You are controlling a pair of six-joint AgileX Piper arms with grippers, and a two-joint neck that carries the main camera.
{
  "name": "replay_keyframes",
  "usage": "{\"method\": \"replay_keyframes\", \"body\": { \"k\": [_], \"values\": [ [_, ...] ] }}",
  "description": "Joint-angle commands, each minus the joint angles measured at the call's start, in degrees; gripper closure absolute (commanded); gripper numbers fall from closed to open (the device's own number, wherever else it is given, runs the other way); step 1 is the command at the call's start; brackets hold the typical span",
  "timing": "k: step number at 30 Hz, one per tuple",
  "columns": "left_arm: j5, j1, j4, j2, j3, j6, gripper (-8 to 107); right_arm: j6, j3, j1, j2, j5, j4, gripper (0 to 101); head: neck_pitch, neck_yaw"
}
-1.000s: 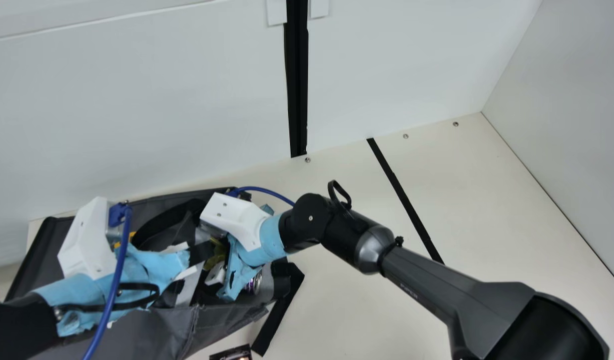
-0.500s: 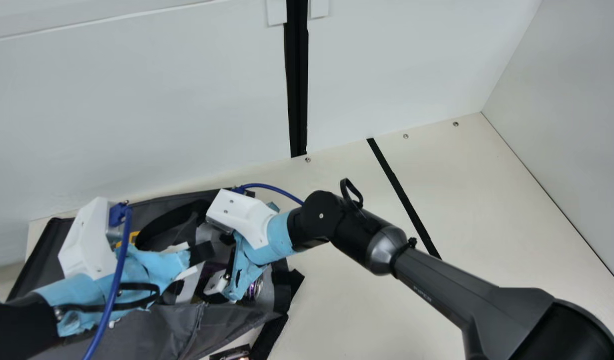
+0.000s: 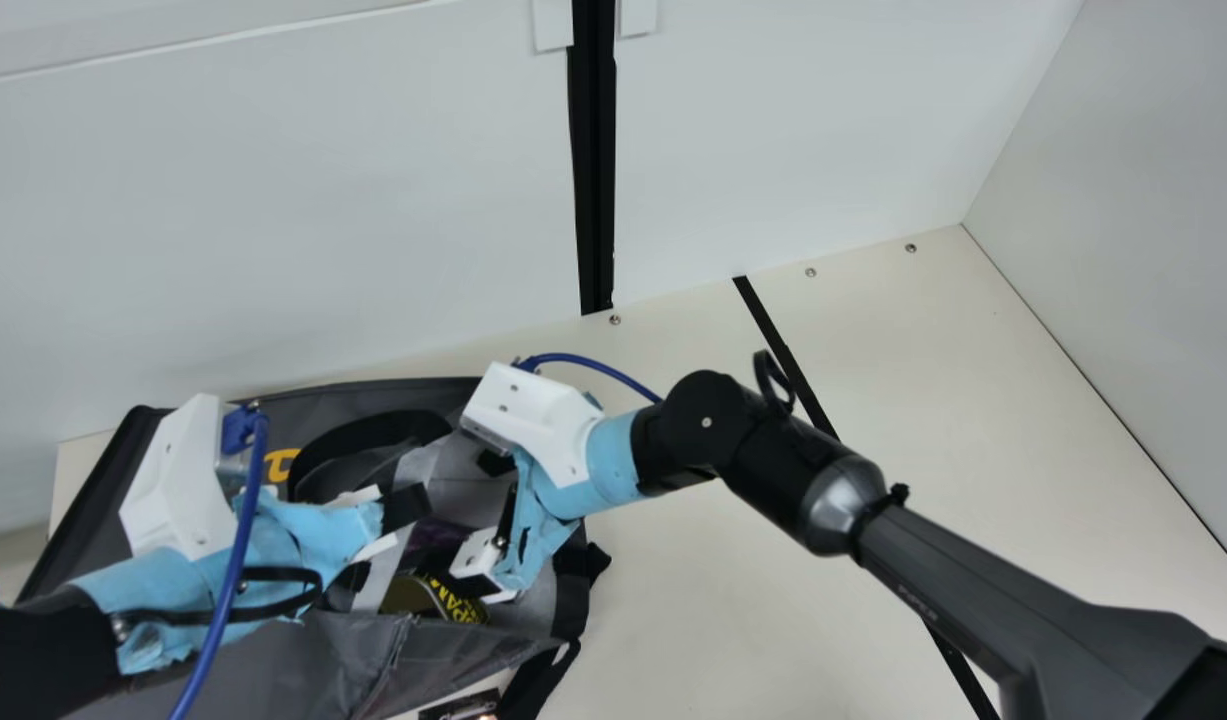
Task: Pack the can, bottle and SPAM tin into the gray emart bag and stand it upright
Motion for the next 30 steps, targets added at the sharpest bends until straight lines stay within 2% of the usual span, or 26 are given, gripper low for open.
{"method": "replay_keyframes", "body": {
  "k": [1,18,30],
  "values": [
    [0.0,0.0,0.0,0.0,0.0,0.0,107,-0.5,0.5,-1.0,-0.8,0.7,0.4,6,-1.3,0.0],
    [0.0,0.0,0.0,0.0,0.0,0.0,107,-7.1,4.7,-11.1,-7.7,9.4,2.9,6,-1.3,0.0],
    [0.0,0.0,0.0,0.0,0.0,0.0,107,-10.4,6.1,-19.1,-11.7,15.2,3.4,6,-1.3,0.0]
  ]
}}
